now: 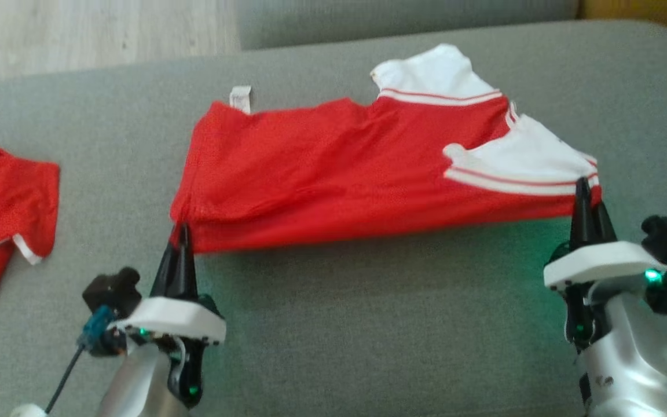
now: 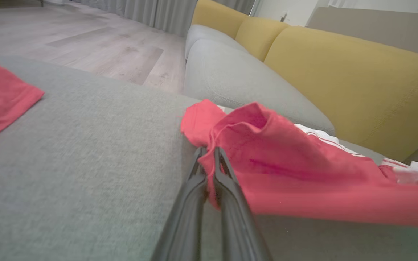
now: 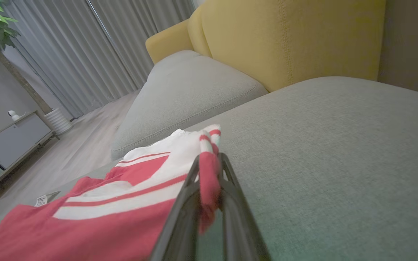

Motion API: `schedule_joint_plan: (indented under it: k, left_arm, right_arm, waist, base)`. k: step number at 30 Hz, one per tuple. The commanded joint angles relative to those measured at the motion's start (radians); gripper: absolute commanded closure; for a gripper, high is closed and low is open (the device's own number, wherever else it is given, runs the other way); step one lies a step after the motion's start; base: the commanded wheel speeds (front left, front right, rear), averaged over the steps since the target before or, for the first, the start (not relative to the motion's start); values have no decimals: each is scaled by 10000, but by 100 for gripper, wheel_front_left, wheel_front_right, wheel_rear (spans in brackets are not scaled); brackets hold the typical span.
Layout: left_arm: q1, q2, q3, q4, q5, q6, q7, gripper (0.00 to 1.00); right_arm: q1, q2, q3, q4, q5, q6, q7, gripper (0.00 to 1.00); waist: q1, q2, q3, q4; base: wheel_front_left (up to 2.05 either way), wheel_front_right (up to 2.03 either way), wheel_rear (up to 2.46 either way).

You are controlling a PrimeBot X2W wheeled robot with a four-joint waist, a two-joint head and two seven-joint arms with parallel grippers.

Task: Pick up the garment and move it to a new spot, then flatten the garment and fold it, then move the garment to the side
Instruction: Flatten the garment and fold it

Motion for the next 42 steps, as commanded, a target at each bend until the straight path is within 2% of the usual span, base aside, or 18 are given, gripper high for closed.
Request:
schedule_joint_plan:
  k: [1, 7, 13, 14, 15, 16, 17, 21, 26, 34, 39, 42]
  left_arm:
    - [-251, 131, 432, -21, -49, 2, -24, 100]
    - [638, 131, 202, 974, -445, 158, -24, 100]
    - [1766, 131, -156, 849, -927, 341, -24, 100]
    - [1907, 131, -205, 735, -927, 399, -24, 95]
    - [2018, 131, -253, 614, -886, 455, -24, 40]
    - [2092, 131, -271, 474, -830, 526, -24, 0]
    - [2153, 131, -229, 132, -638, 684, -24, 0]
    - [1849, 131, 5, -641, 104, 895, -24, 0]
    - [527, 142, 267, -616, 841, 806, -24, 0]
    - [-2347, 683, 843, 1163, 1102, 605, -24, 0]
    - [-3431, 1075, 909, 2182, 1376, 569, -24, 0]
    - [-3696, 1099, 835, 2520, 1468, 487, -24, 0]
  right_arm:
    - [-208, -33, 69, -49, -70, -7, -38, 100]
    - [488, -30, 17, 561, 64, -7, -38, 100]
    - [1513, -25, 277, 424, 539, -7, -38, 100]
    - [1628, -25, 345, 385, 633, -7, -38, 100]
    - [1712, -25, 384, 314, 683, -7, -38, 90]
    - [1774, -24, 440, 204, 658, -7, -38, 18]
    - [1817, -24, 431, -48, 573, -7, -38, 0]
    - [1571, -29, 343, -608, 90, -7, -38, 0]
    - [830, -37, 514, -959, -482, -7, -38, 0]
    - [-383, -26, 1217, -1227, -541, -7, -38, 0]
    - [-636, -24, 1533, -1362, -424, -7, -38, 0]
    - [-672, -24, 1523, -1418, -426, -7, -38, 0]
  waist:
    - [0, 0, -445, -7]
    - [0, 0, -1132, -12]
    - [0, 0, -1303, 67]
    - [0, 0, -1296, 82]
    - [0, 0, -1278, 94]
    - [0, 0, -1249, 107]
    - [0, 0, -1136, 128]
    - [0, 0, -708, 154]
    - [0, 0, 209, 160]
    - [0, 0, 1674, -106]
    - [0, 0, 2196, -324]
    - [0, 0, 2307, -378]
  base:
    - [0, 0, 0]
    - [0, 0, 0]
    - [0, 0, 0]
    - [0, 0, 0]
    - [0, 0, 0]
    - [0, 0, 0]
    - [0, 0, 0]
    - [0, 0, 0]
    - [0, 0, 0]
    - [0, 0, 0]
    - [0, 0, 0]
    - [0, 0, 0]
